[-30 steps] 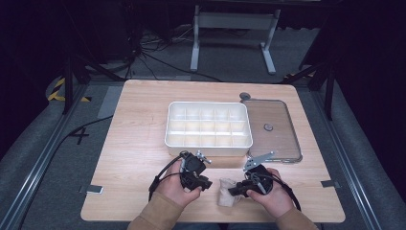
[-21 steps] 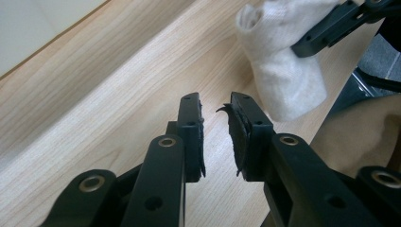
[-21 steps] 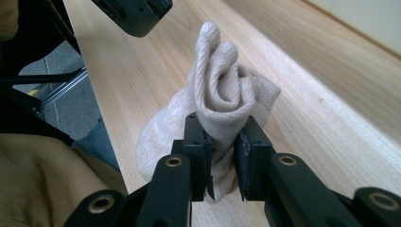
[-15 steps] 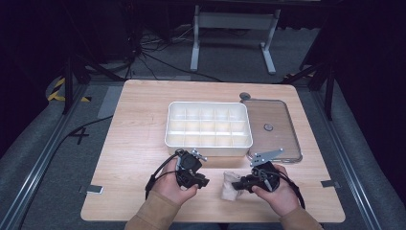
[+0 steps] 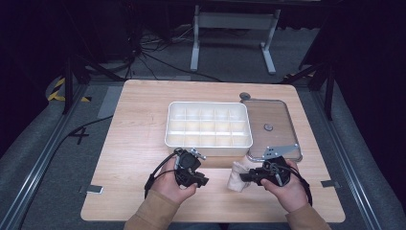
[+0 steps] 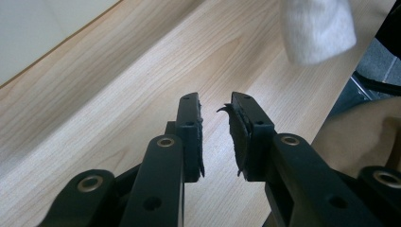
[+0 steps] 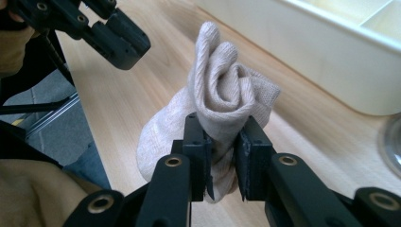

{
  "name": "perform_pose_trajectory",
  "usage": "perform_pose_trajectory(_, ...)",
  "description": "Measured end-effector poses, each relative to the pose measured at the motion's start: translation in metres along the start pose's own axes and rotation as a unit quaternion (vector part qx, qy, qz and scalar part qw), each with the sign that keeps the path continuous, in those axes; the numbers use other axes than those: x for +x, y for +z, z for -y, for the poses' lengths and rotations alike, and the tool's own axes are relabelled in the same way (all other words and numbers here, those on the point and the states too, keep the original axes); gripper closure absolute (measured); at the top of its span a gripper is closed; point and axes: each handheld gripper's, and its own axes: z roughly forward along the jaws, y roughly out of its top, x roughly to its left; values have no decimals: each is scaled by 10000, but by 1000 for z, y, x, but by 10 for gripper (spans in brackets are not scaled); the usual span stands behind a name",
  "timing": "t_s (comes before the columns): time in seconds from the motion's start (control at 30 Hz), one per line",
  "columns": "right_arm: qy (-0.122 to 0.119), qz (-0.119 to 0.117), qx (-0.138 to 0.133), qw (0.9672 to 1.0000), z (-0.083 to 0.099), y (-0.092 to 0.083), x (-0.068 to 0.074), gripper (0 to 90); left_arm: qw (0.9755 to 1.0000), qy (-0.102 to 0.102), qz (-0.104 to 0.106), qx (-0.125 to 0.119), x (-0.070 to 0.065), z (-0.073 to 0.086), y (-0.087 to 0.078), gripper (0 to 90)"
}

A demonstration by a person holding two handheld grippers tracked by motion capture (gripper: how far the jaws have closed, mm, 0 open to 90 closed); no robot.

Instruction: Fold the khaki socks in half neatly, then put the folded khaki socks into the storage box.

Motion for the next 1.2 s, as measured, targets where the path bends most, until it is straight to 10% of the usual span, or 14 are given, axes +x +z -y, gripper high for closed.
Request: perform_pose_trajectory(1.2,-318,743,132,9966,-65,-37,-45,759,9989,-303,-140,-329,18,12,-30,726)
